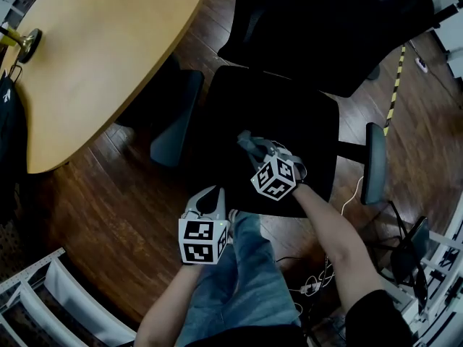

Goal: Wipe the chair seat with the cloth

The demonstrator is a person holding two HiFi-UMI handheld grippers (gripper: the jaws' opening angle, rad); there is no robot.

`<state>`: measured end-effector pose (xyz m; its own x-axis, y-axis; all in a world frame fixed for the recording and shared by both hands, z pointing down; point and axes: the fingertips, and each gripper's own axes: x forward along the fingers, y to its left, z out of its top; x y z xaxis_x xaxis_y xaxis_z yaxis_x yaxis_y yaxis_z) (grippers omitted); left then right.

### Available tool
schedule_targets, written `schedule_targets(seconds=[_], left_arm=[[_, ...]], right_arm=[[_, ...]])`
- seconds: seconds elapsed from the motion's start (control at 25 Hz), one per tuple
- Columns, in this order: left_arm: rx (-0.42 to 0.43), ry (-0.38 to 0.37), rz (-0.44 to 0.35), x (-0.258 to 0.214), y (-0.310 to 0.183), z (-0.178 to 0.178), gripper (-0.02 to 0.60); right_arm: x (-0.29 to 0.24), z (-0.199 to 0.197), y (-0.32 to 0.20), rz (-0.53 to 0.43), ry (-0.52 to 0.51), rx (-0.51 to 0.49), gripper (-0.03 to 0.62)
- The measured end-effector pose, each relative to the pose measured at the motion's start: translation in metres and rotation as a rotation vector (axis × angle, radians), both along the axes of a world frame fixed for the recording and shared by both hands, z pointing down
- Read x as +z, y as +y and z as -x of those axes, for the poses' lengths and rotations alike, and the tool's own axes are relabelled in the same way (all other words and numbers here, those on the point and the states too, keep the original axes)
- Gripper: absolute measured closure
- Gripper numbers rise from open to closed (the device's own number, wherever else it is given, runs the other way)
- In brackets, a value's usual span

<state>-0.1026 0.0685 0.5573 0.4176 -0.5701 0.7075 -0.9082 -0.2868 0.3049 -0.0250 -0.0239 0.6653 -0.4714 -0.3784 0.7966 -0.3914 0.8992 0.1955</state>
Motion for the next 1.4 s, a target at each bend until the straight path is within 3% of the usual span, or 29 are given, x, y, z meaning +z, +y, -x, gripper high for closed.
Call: schedule_targets(seconds=[0.88,1.12,1.4], left_arm=[[-0.009,0.019,-0.012,0.008,0.052,0.005,0.578],[-0.006,0.02,-0.007,0.012,0.057,0.0,0.578],[0.008,0.028,-0.011,0.009,0.05,-0.022,0.578]], right_arm=[[-0.005,0.04,0.174,0.048,-0.106,-0.077,0.582],[-0.009,0.042,0.181,0.047,-0.118,-0.083,0.582],[-0.031,0.022,0.153,-0.001,-0.146,-0.042,0.582]])
